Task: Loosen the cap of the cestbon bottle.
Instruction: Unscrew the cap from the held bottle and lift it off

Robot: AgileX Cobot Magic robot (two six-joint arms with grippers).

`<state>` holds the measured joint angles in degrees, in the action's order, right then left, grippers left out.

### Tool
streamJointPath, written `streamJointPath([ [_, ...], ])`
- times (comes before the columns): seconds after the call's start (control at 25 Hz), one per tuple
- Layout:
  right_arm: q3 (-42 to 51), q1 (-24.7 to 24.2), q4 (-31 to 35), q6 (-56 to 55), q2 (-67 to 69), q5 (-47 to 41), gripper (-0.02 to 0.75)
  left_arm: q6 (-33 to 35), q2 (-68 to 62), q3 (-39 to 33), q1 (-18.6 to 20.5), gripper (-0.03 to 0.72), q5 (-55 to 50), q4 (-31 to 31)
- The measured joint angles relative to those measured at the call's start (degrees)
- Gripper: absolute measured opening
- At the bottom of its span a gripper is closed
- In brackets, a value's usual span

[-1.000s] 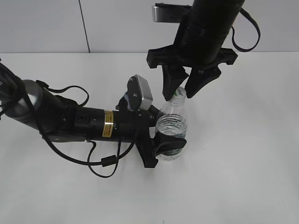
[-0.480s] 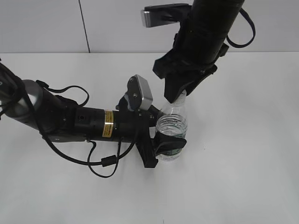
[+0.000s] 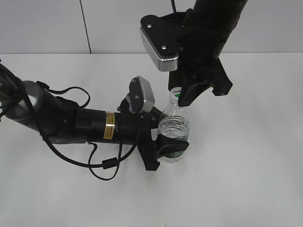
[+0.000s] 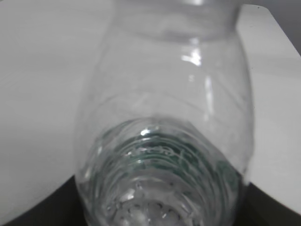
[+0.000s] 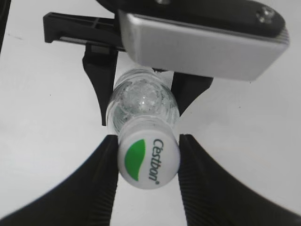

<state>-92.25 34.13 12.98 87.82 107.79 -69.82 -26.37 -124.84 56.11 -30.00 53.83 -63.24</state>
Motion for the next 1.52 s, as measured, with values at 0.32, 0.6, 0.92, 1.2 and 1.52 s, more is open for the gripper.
streamJointPath([
  [0.32, 0.0, 0.0, 0.4, 5.7, 0.0, 0.0, 0.298, 0.1, 0.0, 0.0, 0.0, 0.406, 0.0, -0.1],
  [0.6, 0.0, -0.1, 2.0, 2.7, 0.0, 0.0, 0.298, 0.1, 0.0, 0.0, 0.0, 0.406, 0.0, -0.2],
  [0.92, 0.0, 0.0, 5.2, -3.6, -0.2, 0.1, 0.558, -0.1, 0.0, 0.0, 0.0, 0.406, 0.0, 0.0],
  [1.2, 0.0, 0.0, 5.1, -11.8, -4.4, 0.1, 0.561, -0.1, 0.0, 0.0, 0.0, 0.406, 0.0, 0.0],
  [1.52, 0.0, 0.0, 4.7, -61.8, -6.7, 0.0, 0.559, -0.1, 0.0, 0.0, 0.0, 0.406, 0.0, 0.0],
])
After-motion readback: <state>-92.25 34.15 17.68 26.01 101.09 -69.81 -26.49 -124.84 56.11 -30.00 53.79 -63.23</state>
